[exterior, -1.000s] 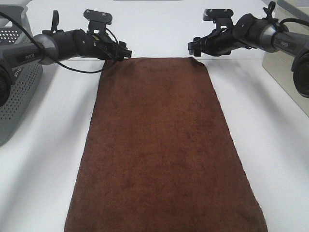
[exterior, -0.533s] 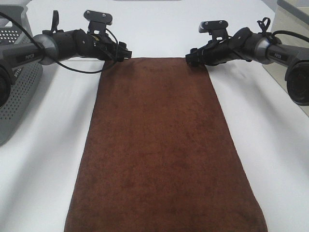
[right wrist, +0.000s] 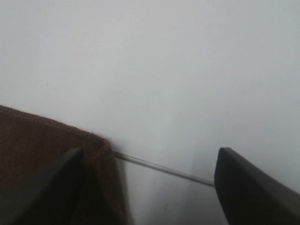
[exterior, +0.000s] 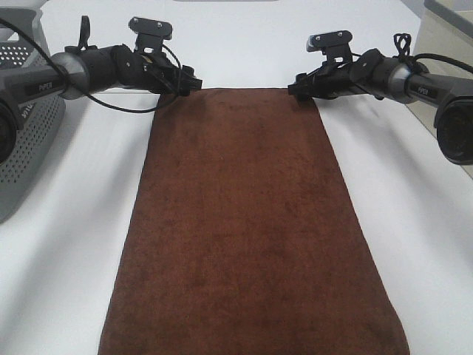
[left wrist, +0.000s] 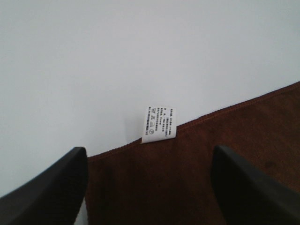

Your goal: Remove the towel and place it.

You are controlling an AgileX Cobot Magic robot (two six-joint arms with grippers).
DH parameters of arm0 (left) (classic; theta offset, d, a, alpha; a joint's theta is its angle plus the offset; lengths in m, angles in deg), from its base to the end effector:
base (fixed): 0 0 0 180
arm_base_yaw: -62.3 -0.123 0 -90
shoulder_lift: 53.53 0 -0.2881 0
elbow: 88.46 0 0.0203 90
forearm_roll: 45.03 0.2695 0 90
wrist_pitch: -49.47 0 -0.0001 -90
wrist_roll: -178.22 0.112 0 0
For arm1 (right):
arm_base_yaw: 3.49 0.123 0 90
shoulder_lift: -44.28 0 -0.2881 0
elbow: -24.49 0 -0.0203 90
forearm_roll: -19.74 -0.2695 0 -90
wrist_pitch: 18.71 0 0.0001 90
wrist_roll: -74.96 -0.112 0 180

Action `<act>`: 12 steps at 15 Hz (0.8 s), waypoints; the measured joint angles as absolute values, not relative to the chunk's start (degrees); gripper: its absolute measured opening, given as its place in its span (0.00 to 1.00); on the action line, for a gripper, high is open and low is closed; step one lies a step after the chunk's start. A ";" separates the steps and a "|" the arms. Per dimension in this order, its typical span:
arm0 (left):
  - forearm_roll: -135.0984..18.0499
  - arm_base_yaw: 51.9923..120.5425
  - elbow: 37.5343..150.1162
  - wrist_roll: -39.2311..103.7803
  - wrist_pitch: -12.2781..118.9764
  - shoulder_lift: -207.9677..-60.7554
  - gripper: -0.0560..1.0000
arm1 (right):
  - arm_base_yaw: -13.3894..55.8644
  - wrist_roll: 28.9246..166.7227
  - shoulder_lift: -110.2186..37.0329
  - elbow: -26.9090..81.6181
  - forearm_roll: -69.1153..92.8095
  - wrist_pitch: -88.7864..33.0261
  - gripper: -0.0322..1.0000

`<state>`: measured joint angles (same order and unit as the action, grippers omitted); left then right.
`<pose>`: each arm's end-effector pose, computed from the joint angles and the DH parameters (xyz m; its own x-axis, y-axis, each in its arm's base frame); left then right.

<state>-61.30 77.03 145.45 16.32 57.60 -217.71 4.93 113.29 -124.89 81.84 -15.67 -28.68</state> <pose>0.6137 -0.1660 0.0745 -0.4450 0.1528 -0.8824 0.3035 0.9528 0.0119 0.6287 0.1045 0.0401 -0.4799 -0.1295 -0.8677 -0.2600 0.9656 -0.0003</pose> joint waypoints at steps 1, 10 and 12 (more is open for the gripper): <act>-61.30 77.03 145.45 16.32 57.83 -217.71 0.69 | 4.76 113.29 -124.89 81.84 -15.61 -28.11 0.74; -61.36 77.03 145.45 16.32 59.09 -217.71 0.69 | 3.78 113.35 -124.54 81.84 -14.29 -25.93 0.73; -61.36 77.03 145.45 16.32 59.15 -217.71 0.69 | 3.73 113.29 -121.91 81.84 -15.32 -30.63 0.73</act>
<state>-61.36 77.03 145.45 16.32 59.15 -217.71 3.73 113.29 -121.91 81.84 -15.32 -30.63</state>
